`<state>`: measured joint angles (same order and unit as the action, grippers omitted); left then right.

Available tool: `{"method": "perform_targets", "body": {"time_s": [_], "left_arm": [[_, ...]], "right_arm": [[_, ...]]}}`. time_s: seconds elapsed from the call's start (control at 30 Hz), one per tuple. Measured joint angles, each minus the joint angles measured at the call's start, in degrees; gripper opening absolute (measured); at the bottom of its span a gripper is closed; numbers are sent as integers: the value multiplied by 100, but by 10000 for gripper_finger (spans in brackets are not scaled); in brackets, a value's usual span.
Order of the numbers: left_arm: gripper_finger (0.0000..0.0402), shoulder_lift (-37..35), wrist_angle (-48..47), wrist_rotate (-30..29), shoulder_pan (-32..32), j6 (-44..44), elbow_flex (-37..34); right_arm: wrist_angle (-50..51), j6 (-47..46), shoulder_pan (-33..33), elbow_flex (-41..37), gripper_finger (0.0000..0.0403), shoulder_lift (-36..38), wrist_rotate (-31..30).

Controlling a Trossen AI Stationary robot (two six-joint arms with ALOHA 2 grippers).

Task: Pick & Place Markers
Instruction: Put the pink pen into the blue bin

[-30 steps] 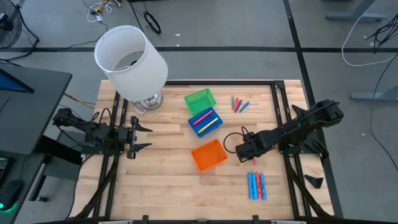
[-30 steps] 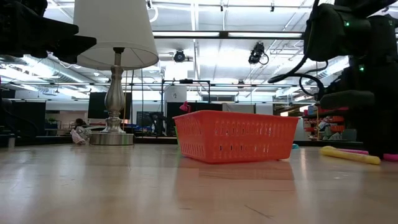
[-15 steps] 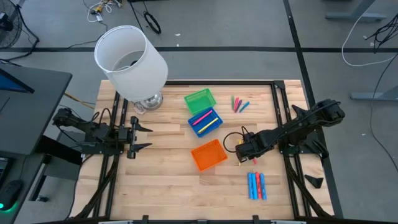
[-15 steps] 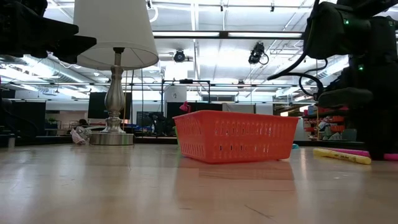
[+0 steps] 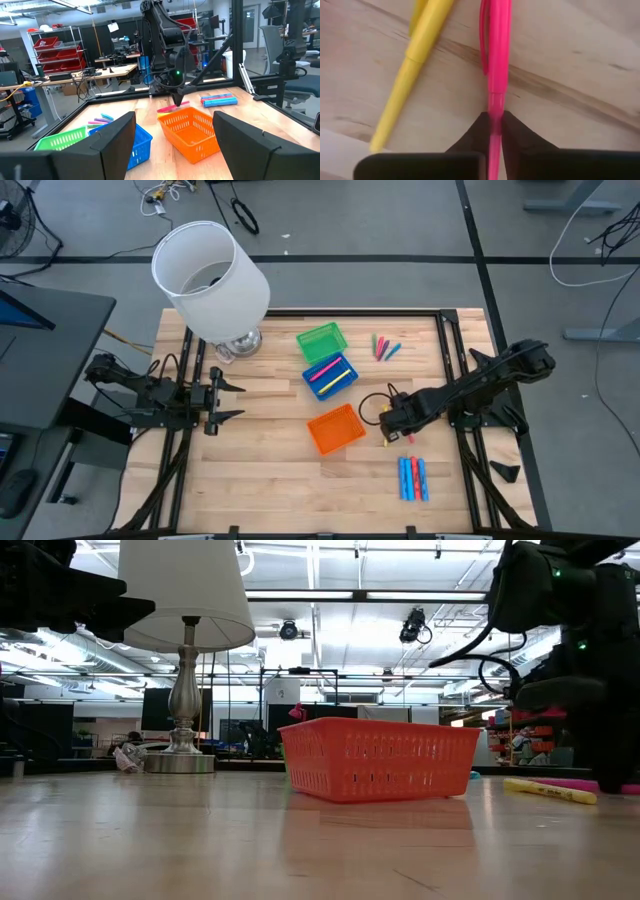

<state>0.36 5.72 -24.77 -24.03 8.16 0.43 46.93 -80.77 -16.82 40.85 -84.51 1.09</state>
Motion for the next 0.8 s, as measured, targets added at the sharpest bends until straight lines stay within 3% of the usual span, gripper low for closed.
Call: {"method": "perform_targets", "body": {"time_s": [0.4,0.8], "left_arm": [[273,0,2,0,0,-2,-2],[273,-2,2,0,2,0,-2]], "right_arm": [[1125,2307,96,633,20,267,-10],[1272,4816,105,1323,20,278,-13]]}}
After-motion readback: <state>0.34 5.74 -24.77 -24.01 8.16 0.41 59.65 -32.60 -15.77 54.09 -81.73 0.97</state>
